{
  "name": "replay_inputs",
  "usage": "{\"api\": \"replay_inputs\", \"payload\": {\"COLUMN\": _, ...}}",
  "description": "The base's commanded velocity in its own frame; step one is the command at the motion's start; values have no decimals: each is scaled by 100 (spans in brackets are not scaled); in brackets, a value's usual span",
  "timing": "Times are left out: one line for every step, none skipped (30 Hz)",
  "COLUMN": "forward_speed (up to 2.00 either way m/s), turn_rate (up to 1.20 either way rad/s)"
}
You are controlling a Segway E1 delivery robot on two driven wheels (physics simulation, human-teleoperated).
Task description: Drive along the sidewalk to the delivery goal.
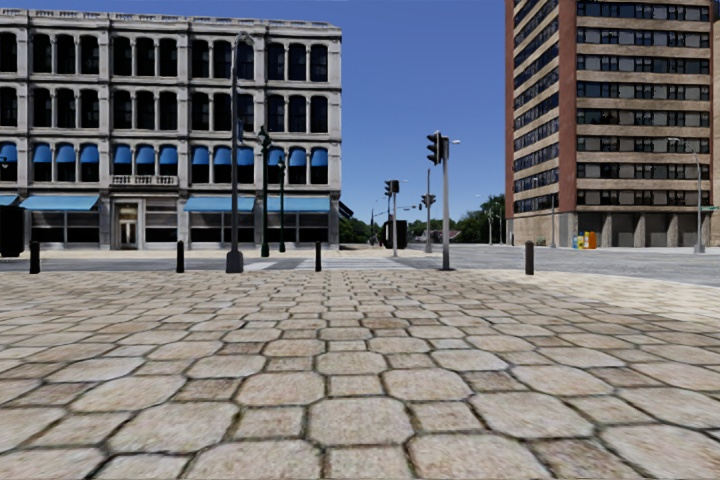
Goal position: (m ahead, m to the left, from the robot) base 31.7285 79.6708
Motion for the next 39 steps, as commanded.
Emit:
{"api": "replay_inputs", "payload": {"forward_speed": 200, "turn_rate": 0}}
{"api": "replay_inputs", "payload": {"forward_speed": 200, "turn_rate": 0}}
{"api": "replay_inputs", "payload": {"forward_speed": 200, "turn_rate": 0}}
{"api": "replay_inputs", "payload": {"forward_speed": 200, "turn_rate": 0}}
{"api": "replay_inputs", "payload": {"forward_speed": 200, "turn_rate": 0}}
{"api": "replay_inputs", "payload": {"forward_speed": 200, "turn_rate": 0}}
{"api": "replay_inputs", "payload": {"forward_speed": 200, "turn_rate": 0}}
{"api": "replay_inputs", "payload": {"forward_speed": 200, "turn_rate": 0}}
{"api": "replay_inputs", "payload": {"forward_speed": 200, "turn_rate": 0}}
{"api": "replay_inputs", "payload": {"forward_speed": 200, "turn_rate": 0}}
{"api": "replay_inputs", "payload": {"forward_speed": 200, "turn_rate": 0}}
{"api": "replay_inputs", "payload": {"forward_speed": 200, "turn_rate": 0}}
{"api": "replay_inputs", "payload": {"forward_speed": 200, "turn_rate": 0}}
{"api": "replay_inputs", "payload": {"forward_speed": 200, "turn_rate": 0}}
{"api": "replay_inputs", "payload": {"forward_speed": 200, "turn_rate": 0}}
{"api": "replay_inputs", "payload": {"forward_speed": 200, "turn_rate": 0}}
{"api": "replay_inputs", "payload": {"forward_speed": 200, "turn_rate": 0}}
{"api": "replay_inputs", "payload": {"forward_speed": 200, "turn_rate": 0}}
{"api": "replay_inputs", "payload": {"forward_speed": 200, "turn_rate": 0}}
{"api": "replay_inputs", "payload": {"forward_speed": 200, "turn_rate": 0}}
{"api": "replay_inputs", "payload": {"forward_speed": 200, "turn_rate": 0}}
{"api": "replay_inputs", "payload": {"forward_speed": 200, "turn_rate": 0}}
{"api": "replay_inputs", "payload": {"forward_speed": 200, "turn_rate": 0}}
{"api": "replay_inputs", "payload": {"forward_speed": 200, "turn_rate": 0}}
{"api": "replay_inputs", "payload": {"forward_speed": 200, "turn_rate": 0}}
{"api": "replay_inputs", "payload": {"forward_speed": 200, "turn_rate": 0}}
{"api": "replay_inputs", "payload": {"forward_speed": 200, "turn_rate": 0}}
{"api": "replay_inputs", "payload": {"forward_speed": 200, "turn_rate": 0}}
{"api": "replay_inputs", "payload": {"forward_speed": 200, "turn_rate": 0}}
{"api": "replay_inputs", "payload": {"forward_speed": 200, "turn_rate": 0}}
{"api": "replay_inputs", "payload": {"forward_speed": 200, "turn_rate": 0}}
{"api": "replay_inputs", "payload": {"forward_speed": 200, "turn_rate": 0}}
{"api": "replay_inputs", "payload": {"forward_speed": 200, "turn_rate": 0}}
{"api": "replay_inputs", "payload": {"forward_speed": 200, "turn_rate": 0}}
{"api": "replay_inputs", "payload": {"forward_speed": 200, "turn_rate": 0}}
{"api": "replay_inputs", "payload": {"forward_speed": 200, "turn_rate": 0}}
{"api": "replay_inputs", "payload": {"forward_speed": 200, "turn_rate": 0}}
{"api": "replay_inputs", "payload": {"forward_speed": 200, "turn_rate": 0}}
{"api": "replay_inputs", "payload": {"forward_speed": 200, "turn_rate": 0}}
